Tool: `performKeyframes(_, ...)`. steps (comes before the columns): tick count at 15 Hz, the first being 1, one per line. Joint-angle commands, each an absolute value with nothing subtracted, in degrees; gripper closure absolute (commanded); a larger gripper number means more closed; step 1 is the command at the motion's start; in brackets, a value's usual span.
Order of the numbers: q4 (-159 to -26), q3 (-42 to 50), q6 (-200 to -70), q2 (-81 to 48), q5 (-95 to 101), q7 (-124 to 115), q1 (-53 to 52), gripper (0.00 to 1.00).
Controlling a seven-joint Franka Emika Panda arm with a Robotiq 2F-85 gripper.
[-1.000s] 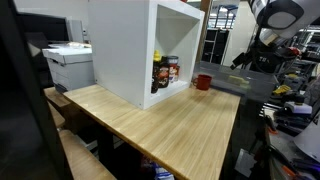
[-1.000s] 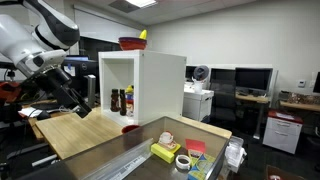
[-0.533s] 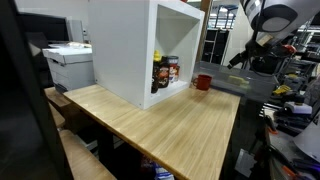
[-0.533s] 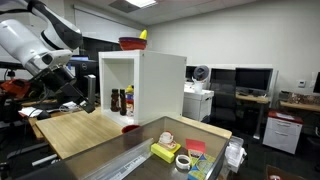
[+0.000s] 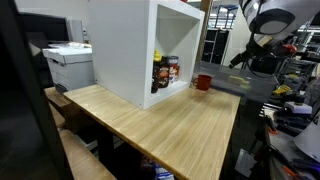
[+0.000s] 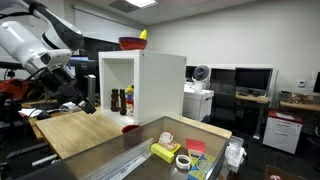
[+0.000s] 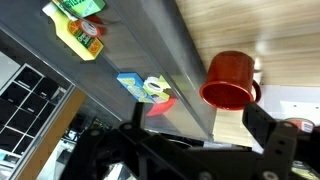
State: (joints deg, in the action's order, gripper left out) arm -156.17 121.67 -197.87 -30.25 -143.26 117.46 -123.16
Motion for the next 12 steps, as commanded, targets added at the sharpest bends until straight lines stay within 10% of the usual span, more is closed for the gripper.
performKeyframes(1, -156.2, 121.7, -197.9, -30.3, -143.3, 117.5, -123.2, 0.0)
performKeyframes(12, -155.9, 121.6, -196.1, -30.5, -141.6, 118.6, -124.1, 0.0)
